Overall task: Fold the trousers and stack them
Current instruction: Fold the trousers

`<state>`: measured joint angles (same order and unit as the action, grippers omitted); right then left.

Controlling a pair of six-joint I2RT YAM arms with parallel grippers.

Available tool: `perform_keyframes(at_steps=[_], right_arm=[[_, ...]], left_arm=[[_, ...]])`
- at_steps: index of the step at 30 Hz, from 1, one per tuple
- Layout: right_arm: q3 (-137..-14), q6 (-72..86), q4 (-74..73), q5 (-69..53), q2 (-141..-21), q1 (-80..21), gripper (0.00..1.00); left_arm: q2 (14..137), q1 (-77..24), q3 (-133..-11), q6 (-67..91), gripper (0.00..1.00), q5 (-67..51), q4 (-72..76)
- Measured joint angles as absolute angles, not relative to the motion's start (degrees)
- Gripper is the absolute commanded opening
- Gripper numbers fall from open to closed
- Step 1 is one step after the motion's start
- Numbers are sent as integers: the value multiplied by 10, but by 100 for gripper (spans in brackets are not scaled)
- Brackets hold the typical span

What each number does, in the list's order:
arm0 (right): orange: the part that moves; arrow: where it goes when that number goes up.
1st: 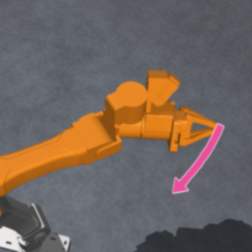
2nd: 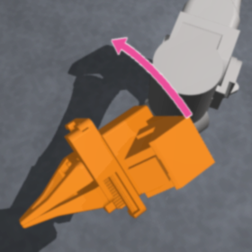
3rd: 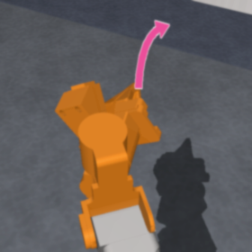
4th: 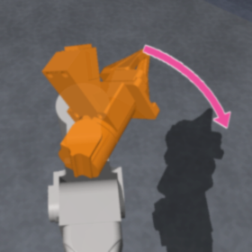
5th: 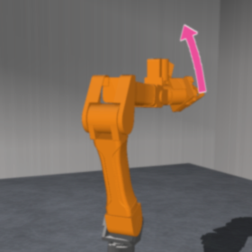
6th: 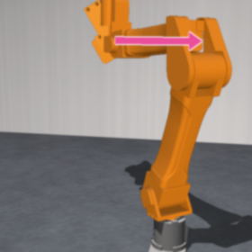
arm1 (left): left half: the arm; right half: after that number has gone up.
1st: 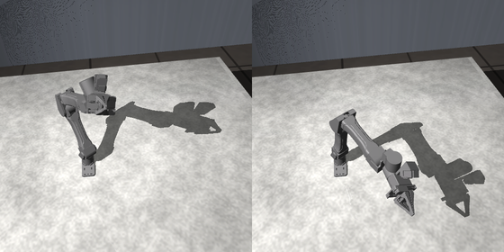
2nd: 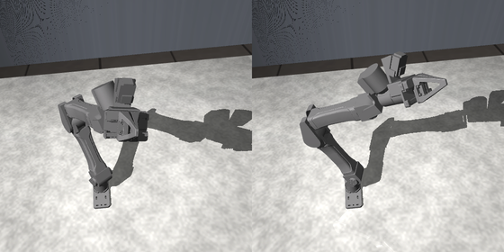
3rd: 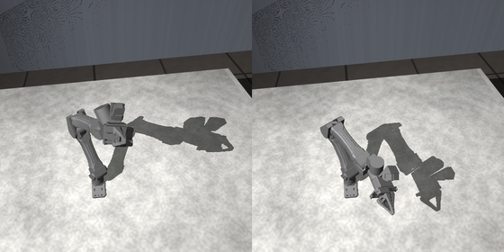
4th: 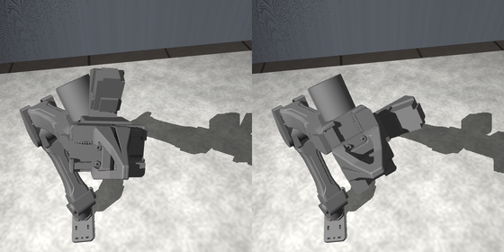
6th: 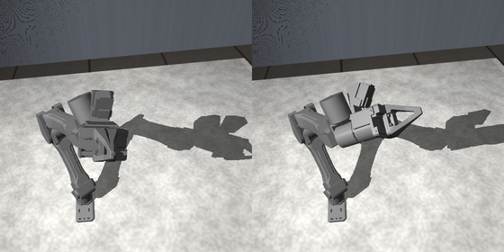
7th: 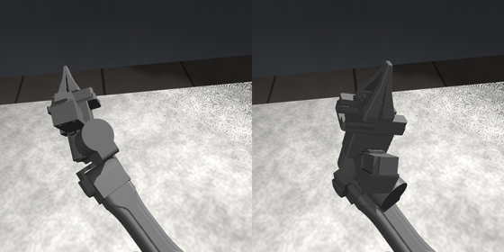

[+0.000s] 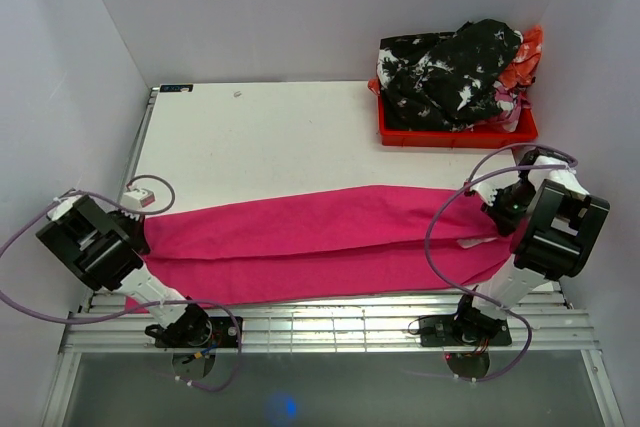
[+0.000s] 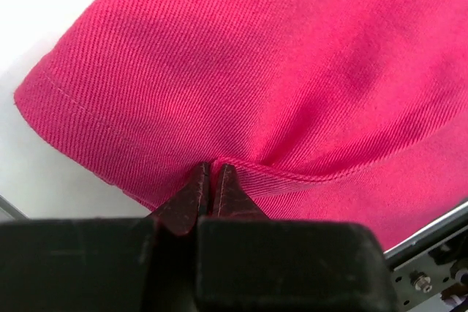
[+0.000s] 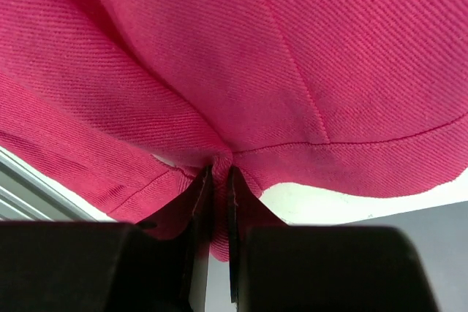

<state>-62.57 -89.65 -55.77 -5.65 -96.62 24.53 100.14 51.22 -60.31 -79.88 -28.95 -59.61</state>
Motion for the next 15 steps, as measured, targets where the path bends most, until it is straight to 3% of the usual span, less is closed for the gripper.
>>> perform_keyframes(at_steps=[6, 15], right_arm=[[-650, -849, -554, -31, -978, 244, 8], [-729, -804, -561, -43, -1014, 240, 8]], left_arm=[[1032, 387, -657, -650, 0, -252, -535], [1221, 268, -938, -491, 0, -291, -476]])
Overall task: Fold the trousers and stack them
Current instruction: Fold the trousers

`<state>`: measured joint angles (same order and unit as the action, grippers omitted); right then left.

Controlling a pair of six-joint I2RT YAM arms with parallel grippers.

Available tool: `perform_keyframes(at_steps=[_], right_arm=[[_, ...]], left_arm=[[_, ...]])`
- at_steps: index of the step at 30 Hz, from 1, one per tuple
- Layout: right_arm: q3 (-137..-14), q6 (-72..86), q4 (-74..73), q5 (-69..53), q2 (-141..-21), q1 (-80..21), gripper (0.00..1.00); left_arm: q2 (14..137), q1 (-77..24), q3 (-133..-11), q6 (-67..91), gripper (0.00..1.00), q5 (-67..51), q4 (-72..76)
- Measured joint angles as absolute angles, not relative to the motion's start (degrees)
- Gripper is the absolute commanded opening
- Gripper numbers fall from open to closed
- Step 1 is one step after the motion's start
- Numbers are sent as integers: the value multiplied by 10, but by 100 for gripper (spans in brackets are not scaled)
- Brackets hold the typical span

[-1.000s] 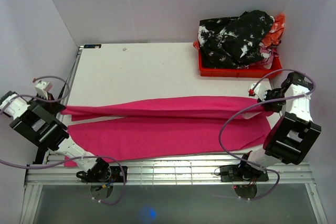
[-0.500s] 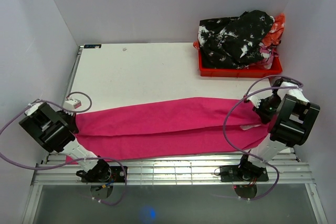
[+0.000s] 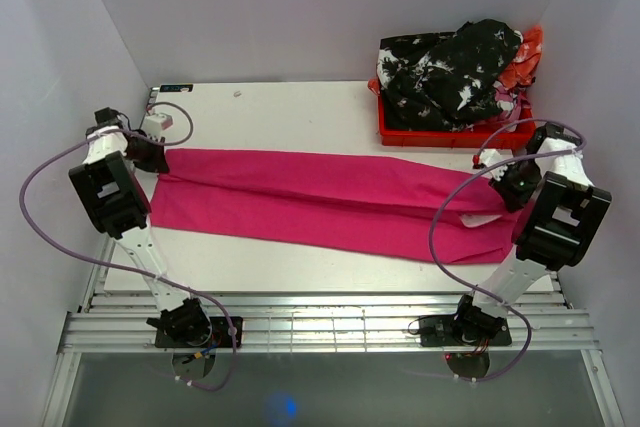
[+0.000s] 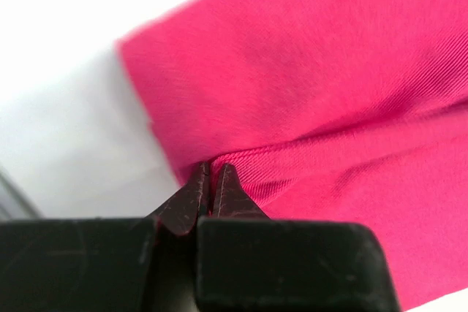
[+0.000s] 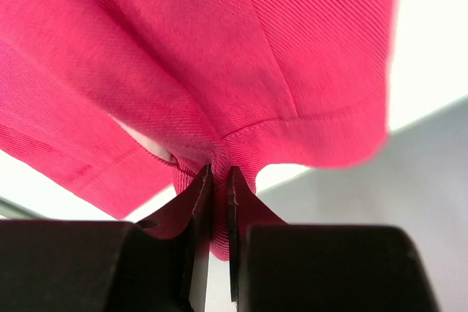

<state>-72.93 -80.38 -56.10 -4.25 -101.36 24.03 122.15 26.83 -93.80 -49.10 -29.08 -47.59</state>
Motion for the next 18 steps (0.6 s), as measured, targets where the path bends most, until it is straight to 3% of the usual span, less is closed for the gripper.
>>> perform_keyframes(at_steps=[10, 14, 18], right_arm=[[-851, -816, -613, -147, -988, 249, 8], [-781, -871, -631, -178, -910, 276, 8], [-670, -914, -636, -169, -843, 294, 8]], left_arm=[[1275, 295, -1213, -439, 0, -411, -534], [1242, 338, -1200, -460, 0, -468, -564], [1199, 386, -1107, -519, 0, -487, -595]])
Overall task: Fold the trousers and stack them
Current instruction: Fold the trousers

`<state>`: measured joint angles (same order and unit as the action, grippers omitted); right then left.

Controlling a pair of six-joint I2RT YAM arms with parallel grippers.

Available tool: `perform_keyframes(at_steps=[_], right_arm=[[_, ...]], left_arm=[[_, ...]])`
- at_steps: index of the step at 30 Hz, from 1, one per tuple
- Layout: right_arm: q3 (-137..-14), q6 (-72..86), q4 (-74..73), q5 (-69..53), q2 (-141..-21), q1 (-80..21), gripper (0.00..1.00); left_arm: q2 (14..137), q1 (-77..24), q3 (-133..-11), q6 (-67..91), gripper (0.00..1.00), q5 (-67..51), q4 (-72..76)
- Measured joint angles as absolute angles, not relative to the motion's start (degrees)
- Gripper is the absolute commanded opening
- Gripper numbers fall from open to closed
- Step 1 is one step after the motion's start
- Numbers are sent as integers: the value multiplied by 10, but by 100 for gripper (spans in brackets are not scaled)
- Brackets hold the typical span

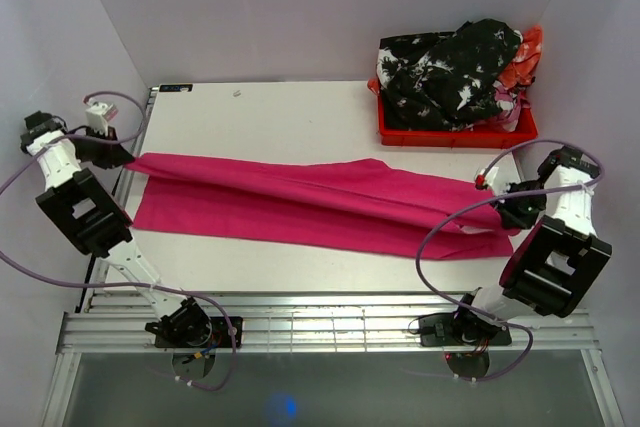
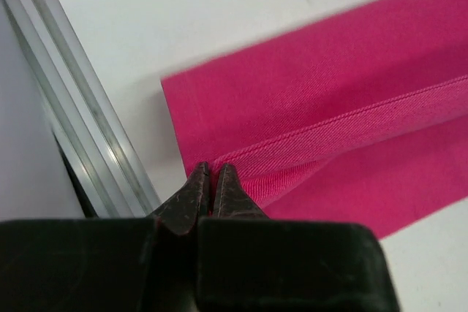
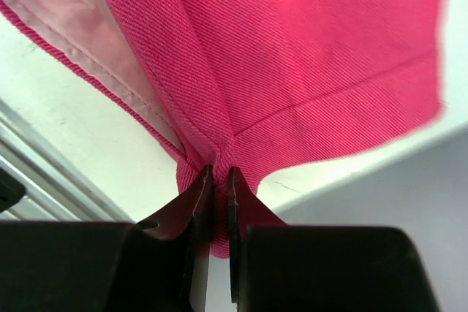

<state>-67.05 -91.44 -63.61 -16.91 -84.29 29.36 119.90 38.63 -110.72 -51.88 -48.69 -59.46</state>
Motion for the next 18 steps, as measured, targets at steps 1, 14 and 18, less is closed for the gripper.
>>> perform_keyframes(at_steps=[1, 14, 18], right_arm=[[-643, -921, -631, -162, -836, 295, 8], [-543, -904, -529, -60, -888, 286, 8], [-549, -895, -529, -58, -891, 282, 23]], left_arm=[[1189, 399, -1073, -540, 0, -484, -601], [1134, 446, -775, -628, 0, -369, -503], [1134, 446, -783, -645, 10, -379, -520]])
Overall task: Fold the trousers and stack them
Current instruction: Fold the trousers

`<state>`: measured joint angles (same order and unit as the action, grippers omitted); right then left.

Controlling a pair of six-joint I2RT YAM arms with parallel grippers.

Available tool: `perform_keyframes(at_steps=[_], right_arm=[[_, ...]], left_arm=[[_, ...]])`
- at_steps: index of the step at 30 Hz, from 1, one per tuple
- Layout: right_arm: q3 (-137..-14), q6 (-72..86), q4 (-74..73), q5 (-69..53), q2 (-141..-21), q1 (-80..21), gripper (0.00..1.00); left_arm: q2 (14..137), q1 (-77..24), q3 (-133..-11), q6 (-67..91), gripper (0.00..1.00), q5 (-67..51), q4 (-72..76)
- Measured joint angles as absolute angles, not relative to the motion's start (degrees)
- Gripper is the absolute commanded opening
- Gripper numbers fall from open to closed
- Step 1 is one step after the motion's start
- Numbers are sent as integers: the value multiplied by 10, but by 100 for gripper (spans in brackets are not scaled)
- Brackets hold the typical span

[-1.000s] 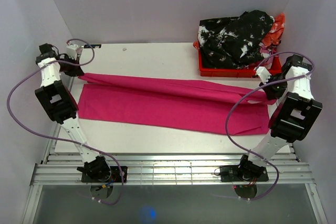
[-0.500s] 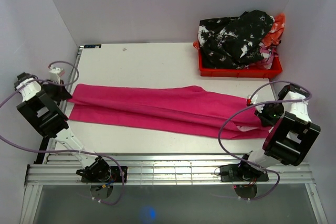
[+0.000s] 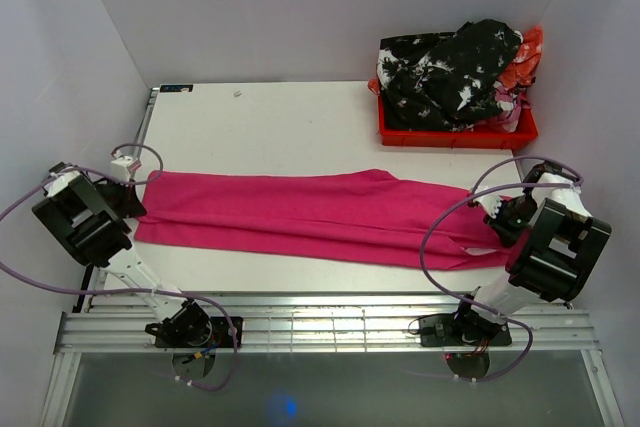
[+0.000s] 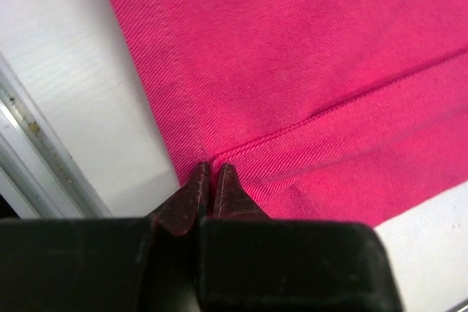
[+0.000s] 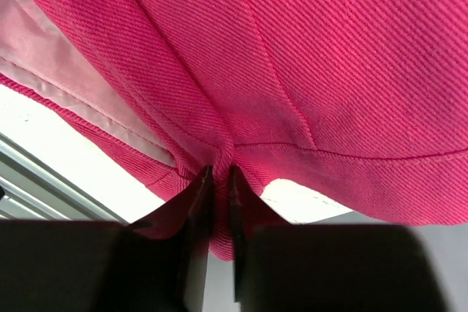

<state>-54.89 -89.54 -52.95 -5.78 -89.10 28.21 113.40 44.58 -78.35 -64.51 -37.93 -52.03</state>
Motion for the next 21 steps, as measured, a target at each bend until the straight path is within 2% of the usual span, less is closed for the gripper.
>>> perform_keyframes(at_steps=[1, 2, 3, 4, 5, 8, 14, 18, 19, 20, 21], right_arm=[[-550, -894, -530, -57, -891, 281, 33], [-550, -894, -529, -56, -891, 281, 43], [-552, -895, -529, -52, -891, 282, 68], [-553, -897, -529, -50, -889, 282, 80], [-555, -903, -529, -46, -886, 283, 82], [-563, -923, -537, -46, -861, 285, 84], [-644, -949, -607, -81, -824, 284, 85], [-698, -933, -643, -114, -821, 257, 80], [-703, -920, -647, -122, -821, 239, 79], [-705, -902, -649, -128, -822, 216, 77], [-706, -881, -650, -136, -825, 187, 74]], left_arm=[[1134, 446, -787, -662, 29, -383, -531], [1134, 446, -790, -687, 41, -389, -542], [1132, 446, -793, -713, 50, -395, -556], [1128, 448, -793, -739, 55, -400, -573], [1119, 452, -793, -773, 60, -405, -592], [1072, 470, -782, -875, 63, -413, -644], [970, 511, -762, -1020, 62, -413, -734], [967, 514, -760, -1046, 62, -413, -751], [967, 514, -760, -1041, 64, -418, -753], [969, 512, -760, -1036, 73, -425, -755], [975, 511, -765, -1019, 77, -433, -761]])
